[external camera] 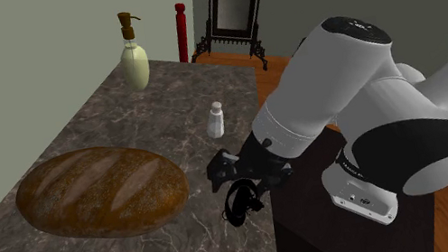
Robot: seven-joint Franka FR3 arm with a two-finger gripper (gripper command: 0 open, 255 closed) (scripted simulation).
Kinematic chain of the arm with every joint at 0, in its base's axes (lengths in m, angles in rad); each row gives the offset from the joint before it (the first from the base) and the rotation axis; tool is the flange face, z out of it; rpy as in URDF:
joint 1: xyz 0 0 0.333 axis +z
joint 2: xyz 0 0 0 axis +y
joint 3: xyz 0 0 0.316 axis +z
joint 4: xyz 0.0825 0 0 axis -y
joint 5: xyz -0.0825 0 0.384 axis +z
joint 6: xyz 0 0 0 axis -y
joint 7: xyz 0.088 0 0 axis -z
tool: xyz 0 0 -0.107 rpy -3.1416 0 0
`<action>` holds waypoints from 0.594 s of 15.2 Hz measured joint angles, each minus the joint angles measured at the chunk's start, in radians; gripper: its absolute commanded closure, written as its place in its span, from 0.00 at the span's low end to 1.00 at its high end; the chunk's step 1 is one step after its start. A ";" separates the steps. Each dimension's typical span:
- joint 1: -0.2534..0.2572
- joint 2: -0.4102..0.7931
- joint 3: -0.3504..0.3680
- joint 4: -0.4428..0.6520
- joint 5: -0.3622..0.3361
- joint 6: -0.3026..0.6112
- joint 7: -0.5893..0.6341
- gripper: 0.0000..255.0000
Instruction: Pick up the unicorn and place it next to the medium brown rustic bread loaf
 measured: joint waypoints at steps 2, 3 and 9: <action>0.002 0.008 -0.010 0.001 -0.014 -0.003 0.004 0.00; -0.011 0.012 0.000 0.009 -0.020 -0.012 0.006 0.00; 0.021 0.006 -0.012 0.003 -0.023 0.003 0.026 0.00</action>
